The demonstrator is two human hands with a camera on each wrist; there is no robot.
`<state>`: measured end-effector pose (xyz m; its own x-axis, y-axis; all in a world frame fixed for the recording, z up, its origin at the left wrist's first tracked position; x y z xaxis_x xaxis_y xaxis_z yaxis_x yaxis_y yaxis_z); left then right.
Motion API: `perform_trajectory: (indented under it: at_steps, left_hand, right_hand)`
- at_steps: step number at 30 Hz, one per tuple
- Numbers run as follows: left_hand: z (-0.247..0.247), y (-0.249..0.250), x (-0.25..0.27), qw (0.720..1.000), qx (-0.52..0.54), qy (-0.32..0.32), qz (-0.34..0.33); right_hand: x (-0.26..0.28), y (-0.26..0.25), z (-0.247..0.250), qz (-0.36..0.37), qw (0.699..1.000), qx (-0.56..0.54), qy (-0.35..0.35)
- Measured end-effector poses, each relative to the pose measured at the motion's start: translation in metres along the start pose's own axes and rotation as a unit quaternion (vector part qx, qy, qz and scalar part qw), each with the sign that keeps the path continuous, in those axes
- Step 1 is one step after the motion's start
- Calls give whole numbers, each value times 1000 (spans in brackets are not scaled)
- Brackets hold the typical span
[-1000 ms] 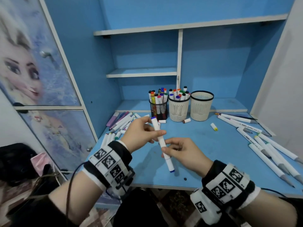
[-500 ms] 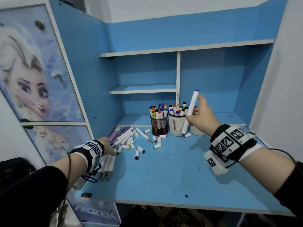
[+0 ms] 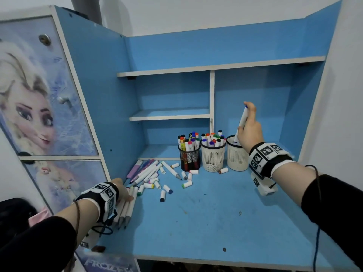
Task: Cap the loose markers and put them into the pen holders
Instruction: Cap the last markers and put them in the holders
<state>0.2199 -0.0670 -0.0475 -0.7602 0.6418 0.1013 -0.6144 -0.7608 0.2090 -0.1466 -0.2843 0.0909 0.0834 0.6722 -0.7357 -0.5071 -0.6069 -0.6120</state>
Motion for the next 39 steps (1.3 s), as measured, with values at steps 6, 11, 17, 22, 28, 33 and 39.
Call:
perform_trajectory:
  at_steps: [6,11,17,22,28,33,39]
  left_hand:
    - [13,5,5,996,-27,63,-50]
    - [50,23,16,990,21,91,-103]
    - [80,60,50,937,312,43,-153]
    - [73,81,83,858,492,4,-146]
    - [18,84,106,767,636,-38,-72]
    - [-53,80,121,693,716,-73,37]
    - [-94,80,140,651,754,-47,79]
  right_hand:
    - [5,32,-9,-3,999,44,-7]
    - [10,57,-16,-10,996,74,-51]
    - [8,71,-20,-25,987,126,-95]
    - [10,50,-12,0,994,89,-59]
    - [27,7,-10,95,994,32,-46]
    - [48,-8,-35,143,978,33,-150]
    - [77,1,-83,166,900,171,-364]
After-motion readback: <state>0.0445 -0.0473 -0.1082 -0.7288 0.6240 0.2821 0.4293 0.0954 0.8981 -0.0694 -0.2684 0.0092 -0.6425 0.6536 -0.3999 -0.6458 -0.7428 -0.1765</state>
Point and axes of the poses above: each hand's wrist, its own x-axis away from the middle knuckle, its own z-axis out of the back of the hand, y = z × x, the point moved 6 cm from there along -x, towards the middle knuckle, and after that the axes turned 11 degrees about y, right-handed, at the moved point
